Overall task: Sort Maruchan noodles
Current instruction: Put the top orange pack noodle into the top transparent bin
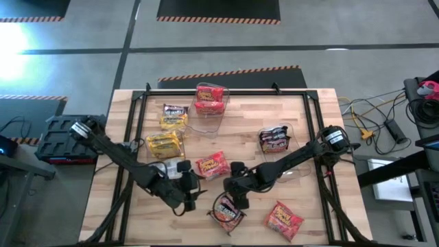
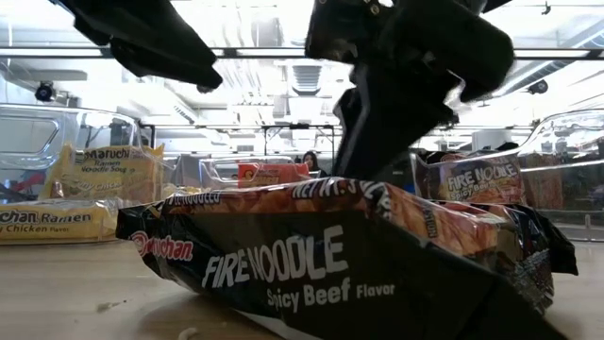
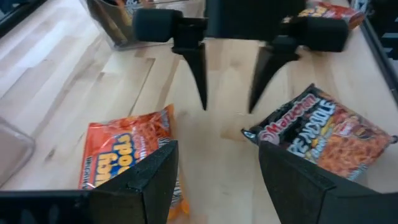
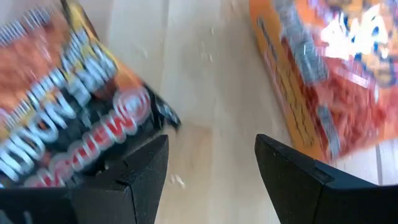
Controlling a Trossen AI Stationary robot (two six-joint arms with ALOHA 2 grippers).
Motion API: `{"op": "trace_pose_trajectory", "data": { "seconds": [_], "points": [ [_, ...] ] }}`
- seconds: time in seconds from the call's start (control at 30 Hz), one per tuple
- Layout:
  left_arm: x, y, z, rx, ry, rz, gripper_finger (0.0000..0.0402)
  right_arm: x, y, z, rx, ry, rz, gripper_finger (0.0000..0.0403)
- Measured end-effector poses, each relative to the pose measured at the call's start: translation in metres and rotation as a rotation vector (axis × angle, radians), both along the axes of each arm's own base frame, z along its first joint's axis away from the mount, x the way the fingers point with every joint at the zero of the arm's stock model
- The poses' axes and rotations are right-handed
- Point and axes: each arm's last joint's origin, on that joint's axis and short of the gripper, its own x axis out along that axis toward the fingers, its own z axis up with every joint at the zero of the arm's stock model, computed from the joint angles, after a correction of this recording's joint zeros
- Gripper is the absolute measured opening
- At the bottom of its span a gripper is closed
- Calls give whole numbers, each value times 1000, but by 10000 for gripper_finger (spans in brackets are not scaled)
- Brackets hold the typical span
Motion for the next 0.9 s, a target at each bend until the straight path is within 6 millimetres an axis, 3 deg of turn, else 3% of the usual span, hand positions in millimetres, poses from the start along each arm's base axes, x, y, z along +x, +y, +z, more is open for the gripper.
{"op": "trace_pose_trajectory", "data": {
  "seconds": [0.27,0.5,0.67,0.9],
  "points": [
    [13,33,-13,-24,62,54,206,11,5,9,95,-138,-40,231],
    [22,57,-16,-99,116,28,206,13,8,14,329,-76,-108,231],
    [26,67,-17,-161,167,-45,206,15,9,19,387,-67,-121,231],
    [28,76,-19,-185,186,-55,206,18,-13,33,358,-76,-140,231]
  ]
}}
